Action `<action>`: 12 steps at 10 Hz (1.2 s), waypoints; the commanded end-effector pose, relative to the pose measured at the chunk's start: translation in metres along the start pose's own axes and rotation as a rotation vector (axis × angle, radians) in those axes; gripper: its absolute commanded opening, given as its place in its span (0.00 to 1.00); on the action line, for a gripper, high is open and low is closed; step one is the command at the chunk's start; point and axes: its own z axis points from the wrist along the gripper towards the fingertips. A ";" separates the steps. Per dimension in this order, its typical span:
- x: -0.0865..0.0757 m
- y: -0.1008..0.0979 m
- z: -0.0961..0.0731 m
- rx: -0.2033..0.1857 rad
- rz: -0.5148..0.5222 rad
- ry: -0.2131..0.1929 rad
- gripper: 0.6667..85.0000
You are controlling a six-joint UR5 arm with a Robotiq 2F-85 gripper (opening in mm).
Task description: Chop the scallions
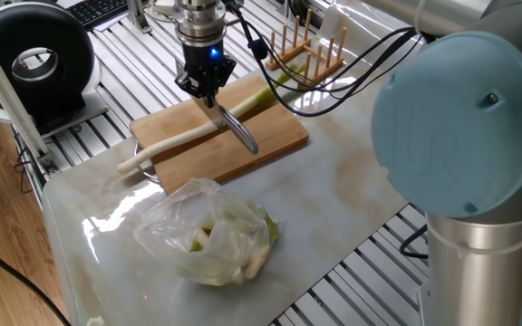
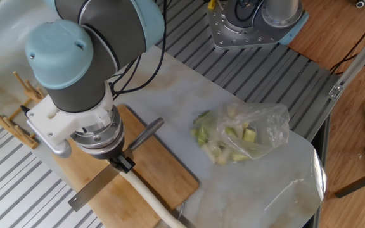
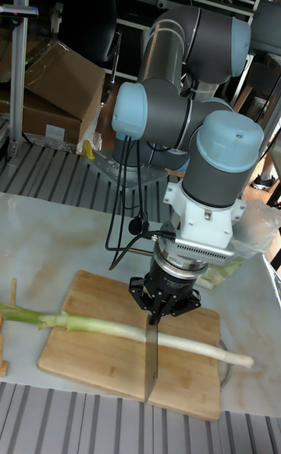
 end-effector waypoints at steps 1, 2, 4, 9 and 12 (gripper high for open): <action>-0.007 0.001 0.002 -0.014 0.001 -0.012 0.01; -0.008 0.002 0.002 -0.016 0.003 -0.012 0.01; -0.007 0.005 0.002 -0.014 0.009 -0.010 0.01; -0.008 0.005 0.005 -0.021 0.006 -0.015 0.01; -0.007 0.008 0.006 -0.030 0.008 -0.014 0.01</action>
